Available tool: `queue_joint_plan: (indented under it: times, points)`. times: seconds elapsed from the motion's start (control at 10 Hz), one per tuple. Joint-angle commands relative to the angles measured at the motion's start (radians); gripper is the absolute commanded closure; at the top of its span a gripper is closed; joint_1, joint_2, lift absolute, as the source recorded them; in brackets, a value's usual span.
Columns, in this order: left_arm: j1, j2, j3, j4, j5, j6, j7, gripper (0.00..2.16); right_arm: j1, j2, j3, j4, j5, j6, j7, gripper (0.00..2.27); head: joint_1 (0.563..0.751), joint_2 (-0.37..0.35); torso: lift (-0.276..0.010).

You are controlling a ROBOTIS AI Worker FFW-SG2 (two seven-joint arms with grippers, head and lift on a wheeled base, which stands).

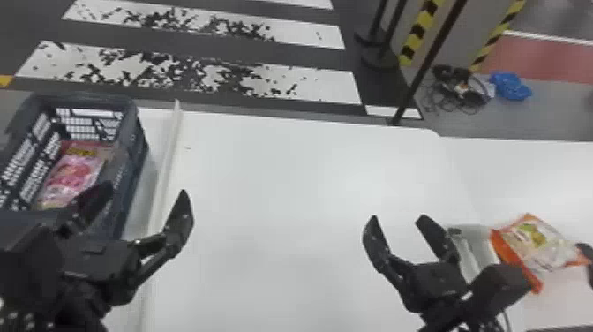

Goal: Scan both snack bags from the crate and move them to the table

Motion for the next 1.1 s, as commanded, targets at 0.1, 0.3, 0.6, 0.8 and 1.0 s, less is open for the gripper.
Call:
queue_joint_plan:
  times: [0.1,0.3,0.6,0.8,1.0]
  points:
    - [-0.144,0.0,0.125,-0.05,0.08,0.365,-0.02,0.07,-0.008,-0.007,-0.015,-0.013,-0.009,0.047,0.002,0.1,0.695,-0.152,-0.087]
    - [-0.263,0.008,0.222,-0.022,0.154,0.47,-0.022,0.09,-0.008,-0.018,-0.026,-0.008,-0.003,0.047,0.005,0.08,0.695,-0.089,-0.087]
    - [-0.401,0.012,0.249,0.122,0.186,0.47,-0.022,0.08,-0.008,-0.024,-0.056,-0.008,-0.002,0.053,0.023,0.1,0.695,-0.046,-0.087]
    - [-0.506,0.021,0.3,0.246,0.215,0.47,-0.023,0.08,-0.012,-0.031,-0.056,0.0,0.003,0.081,0.025,0.1,0.695,-0.016,-0.087]
    - [-0.605,0.043,0.301,0.371,0.214,0.47,-0.022,0.09,-0.034,-0.031,-0.056,0.009,-0.005,0.173,0.037,0.1,0.695,0.013,-0.087]
